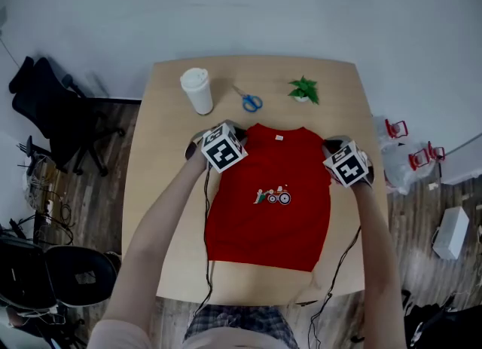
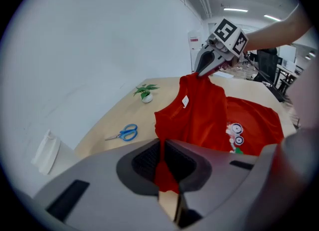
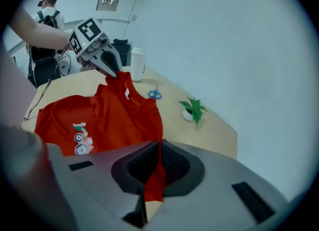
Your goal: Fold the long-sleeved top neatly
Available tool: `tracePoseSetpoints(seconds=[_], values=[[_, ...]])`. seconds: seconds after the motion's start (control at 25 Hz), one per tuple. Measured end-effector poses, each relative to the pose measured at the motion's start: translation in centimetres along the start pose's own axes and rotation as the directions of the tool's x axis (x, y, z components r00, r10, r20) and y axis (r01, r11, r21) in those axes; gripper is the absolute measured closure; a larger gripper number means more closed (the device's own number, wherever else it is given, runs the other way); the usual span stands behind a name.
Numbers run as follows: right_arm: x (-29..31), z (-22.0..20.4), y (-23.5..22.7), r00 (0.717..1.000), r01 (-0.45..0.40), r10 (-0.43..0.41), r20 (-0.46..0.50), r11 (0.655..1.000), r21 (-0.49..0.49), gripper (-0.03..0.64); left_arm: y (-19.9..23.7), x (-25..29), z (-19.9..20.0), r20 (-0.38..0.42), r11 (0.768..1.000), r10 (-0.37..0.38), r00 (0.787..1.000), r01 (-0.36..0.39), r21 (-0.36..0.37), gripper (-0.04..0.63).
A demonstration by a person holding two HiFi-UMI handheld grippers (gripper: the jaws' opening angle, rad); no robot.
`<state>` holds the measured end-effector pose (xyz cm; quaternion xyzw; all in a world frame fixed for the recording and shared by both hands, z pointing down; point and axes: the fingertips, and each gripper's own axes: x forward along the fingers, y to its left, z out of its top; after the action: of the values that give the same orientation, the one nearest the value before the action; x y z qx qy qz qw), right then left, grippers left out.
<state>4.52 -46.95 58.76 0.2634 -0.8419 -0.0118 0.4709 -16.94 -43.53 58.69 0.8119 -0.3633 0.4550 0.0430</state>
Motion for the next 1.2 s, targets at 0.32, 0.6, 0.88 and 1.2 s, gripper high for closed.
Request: tracePoseSetpoints(seconds=[0.32, 0.6, 0.88, 1.2], values=[[-7.3, -0.6, 6.1, 0.994, -0.076, 0.079, 0.075, 0.996, -0.039, 0.592, -6.3, -6.9, -0.7, 0.056, 0.994, -0.105, 0.993, 0.105, 0.014, 0.565], [-12.2, -3.0, 13.1, 0.984, -0.144, 0.152, 0.097, 0.986, -0.09, 0.592, -13.1, -12.1, -3.1, 0.103, 0.986, -0.165, 0.981, 0.166, -0.005, 0.565], [-14.4, -7.2, 20.6, 0.97, -0.229, 0.237, 0.043, 0.963, -0.139, 0.592, -21.1, -15.0, -6.9, 0.045, 0.971, -0.239, 0.97, 0.239, 0.014, 0.565], [-14.5, -11.9, 26.7, 0.949, -0.316, 0.313, -0.044, 0.937, -0.151, 0.591, -27.4, -15.0, -11.0, -0.034, 0.961, -0.276, 0.961, 0.276, 0.013, 0.565]])
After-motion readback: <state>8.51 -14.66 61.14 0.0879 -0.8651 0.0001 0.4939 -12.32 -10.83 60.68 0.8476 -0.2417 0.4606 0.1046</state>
